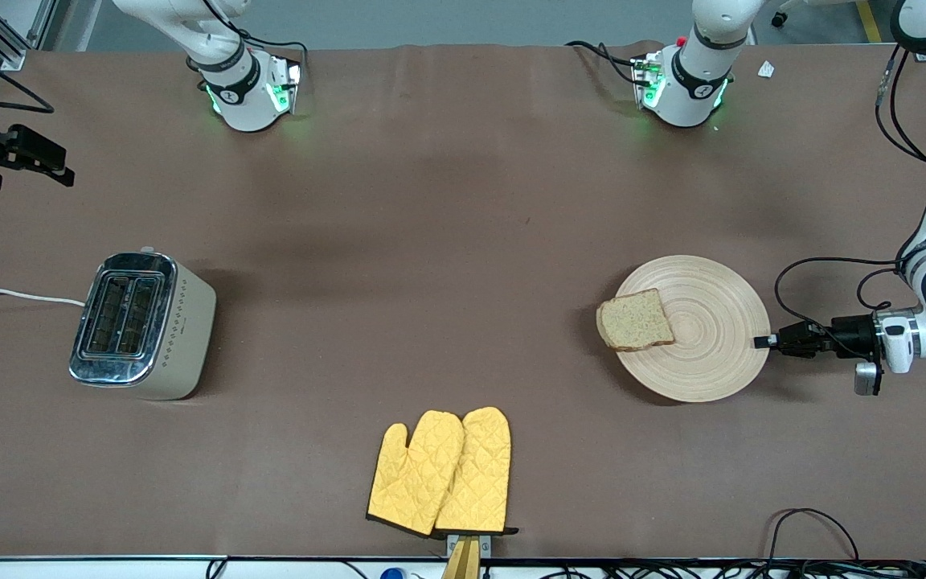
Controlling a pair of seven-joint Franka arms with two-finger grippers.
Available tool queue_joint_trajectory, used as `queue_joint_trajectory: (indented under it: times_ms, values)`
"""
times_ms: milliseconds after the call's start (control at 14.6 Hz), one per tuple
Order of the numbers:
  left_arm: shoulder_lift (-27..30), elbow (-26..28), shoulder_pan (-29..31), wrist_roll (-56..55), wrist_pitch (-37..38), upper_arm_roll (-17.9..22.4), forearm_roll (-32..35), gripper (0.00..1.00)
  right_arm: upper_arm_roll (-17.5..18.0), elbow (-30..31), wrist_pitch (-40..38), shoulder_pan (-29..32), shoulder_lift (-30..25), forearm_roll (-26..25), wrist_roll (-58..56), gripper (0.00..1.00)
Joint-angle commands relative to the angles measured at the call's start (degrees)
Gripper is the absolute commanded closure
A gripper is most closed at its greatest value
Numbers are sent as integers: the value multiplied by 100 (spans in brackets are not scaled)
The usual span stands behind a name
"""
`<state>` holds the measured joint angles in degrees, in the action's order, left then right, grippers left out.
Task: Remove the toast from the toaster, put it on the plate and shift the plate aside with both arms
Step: 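Drag the plate with the toast away from the toaster with the left gripper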
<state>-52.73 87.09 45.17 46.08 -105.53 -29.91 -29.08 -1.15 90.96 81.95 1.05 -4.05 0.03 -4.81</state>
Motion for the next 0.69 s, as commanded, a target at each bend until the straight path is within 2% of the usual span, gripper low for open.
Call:
queue_joint_trajectory:
  times_ms: [0,275,343,412,480,549,618]
  values:
    - [-149,-104,158,67,297,29,-63,100,1,-88,-73,-8,18,67,77,0]
    - [-396,-307,185,77,323,47,-37,97,1,-88,-65,-8,18,67,86,0]
    - [-387,-315,185,59,323,47,-11,86,1,-88,-65,-8,18,67,86,0]
    - [-352,-316,185,33,323,55,7,84,1,-88,-65,-8,18,67,77,0]
    - [-317,-342,168,15,323,82,59,64,1,-88,-65,-8,18,67,77,0]
    - [-317,-403,167,-98,323,82,190,8,1,-88,-65,-8,18,67,86,0]
    - [-291,-482,176,-195,323,73,340,0,-8,-88,-65,-8,18,67,86,0]
